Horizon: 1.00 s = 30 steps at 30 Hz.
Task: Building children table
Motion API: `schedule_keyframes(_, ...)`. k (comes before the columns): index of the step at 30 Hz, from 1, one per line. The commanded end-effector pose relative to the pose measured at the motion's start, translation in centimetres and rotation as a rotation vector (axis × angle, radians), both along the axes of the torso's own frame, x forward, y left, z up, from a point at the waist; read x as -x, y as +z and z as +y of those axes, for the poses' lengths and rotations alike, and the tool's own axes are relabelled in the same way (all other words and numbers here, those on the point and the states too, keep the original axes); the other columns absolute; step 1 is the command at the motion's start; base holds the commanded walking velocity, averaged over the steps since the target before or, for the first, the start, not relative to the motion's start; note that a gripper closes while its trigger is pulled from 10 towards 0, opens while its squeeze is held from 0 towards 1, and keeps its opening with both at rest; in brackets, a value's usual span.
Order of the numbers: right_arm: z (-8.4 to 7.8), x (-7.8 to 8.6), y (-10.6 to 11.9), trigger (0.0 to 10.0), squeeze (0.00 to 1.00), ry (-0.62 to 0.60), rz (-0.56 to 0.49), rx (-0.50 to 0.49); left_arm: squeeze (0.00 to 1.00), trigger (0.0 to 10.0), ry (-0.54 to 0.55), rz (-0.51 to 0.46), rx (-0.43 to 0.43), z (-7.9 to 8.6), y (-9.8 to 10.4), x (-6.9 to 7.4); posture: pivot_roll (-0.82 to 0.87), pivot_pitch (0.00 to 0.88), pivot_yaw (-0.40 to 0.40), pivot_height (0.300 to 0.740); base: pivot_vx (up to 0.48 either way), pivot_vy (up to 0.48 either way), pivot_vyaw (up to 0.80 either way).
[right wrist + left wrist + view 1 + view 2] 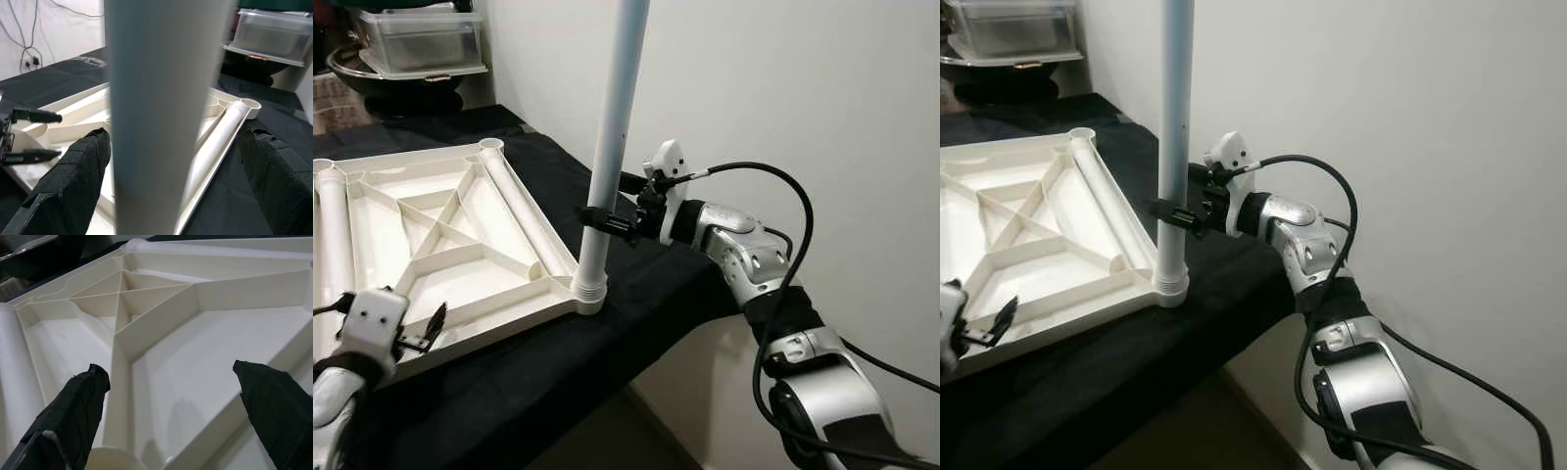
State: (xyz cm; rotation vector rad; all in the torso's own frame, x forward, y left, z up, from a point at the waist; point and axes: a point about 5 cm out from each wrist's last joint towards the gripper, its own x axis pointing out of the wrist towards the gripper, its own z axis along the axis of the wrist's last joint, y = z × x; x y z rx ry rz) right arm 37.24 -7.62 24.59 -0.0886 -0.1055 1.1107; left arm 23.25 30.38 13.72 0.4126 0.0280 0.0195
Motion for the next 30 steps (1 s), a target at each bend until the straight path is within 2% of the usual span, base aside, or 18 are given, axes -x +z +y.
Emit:
schedule_keyframes(1, 0.0, -0.1, 0.3, 10.0, 0.00, 0.009, -0.013, 0.000, 0.00, 10.0, 0.025, 0.021, -0.002, 0.9, -0.2, 0.6, 0.11, 0.000, -0.184, 0.740, 0.000, 0.000, 0.00)
schedule_keyframes(6, 0.9, -0.3, 0.5, 10.0, 0.00, 0.071, 0.009, -0.042, 0.00, 10.0, 0.045, 0.028, -0.013, 1.8, -0.1, 1.2, 0.12, 0.000, -0.193, 0.740, 0.000, 0.000, 0.00)
schedule_keyframes(15, 1.6, -0.2, 0.7, 10.0, 0.00, 0.119, 0.016, -0.063, 0.00, 10.0, 0.035, 0.029, -0.023, 2.1, 0.1, 1.1, 0.11, 0.000, -0.191, 0.740, 0.000, 0.000, 0.00)
schedule_keyframes(22, 1.8, -0.1, 0.2, 10.0, 0.00, 0.141, 0.028, -0.070, 0.00, 10.0, 0.086, 0.014, -0.075, 4.4, 1.4, 1.6, 0.11, 0.000, -0.187, 0.740, 0.000, 0.000, 0.00)
schedule_keyframes(28, 1.8, -0.2, 0.2, 10.0, 0.00, 0.143, 0.029, -0.075, 0.00, 10.0, 0.110, 0.004, -0.097, 5.3, 2.0, 1.7, 0.11, 0.000, -0.184, 0.740, 0.000, 0.000, 0.00)
schedule_keyframes(30, 1.9, -0.2, 0.1, 10.0, 0.00, 0.135, 0.034, -0.092, 0.00, 10.0, 0.135, -0.003, -0.117, 6.3, 2.6, 1.8, 0.12, 0.000, -0.178, 0.740, 0.000, 0.000, 0.00)
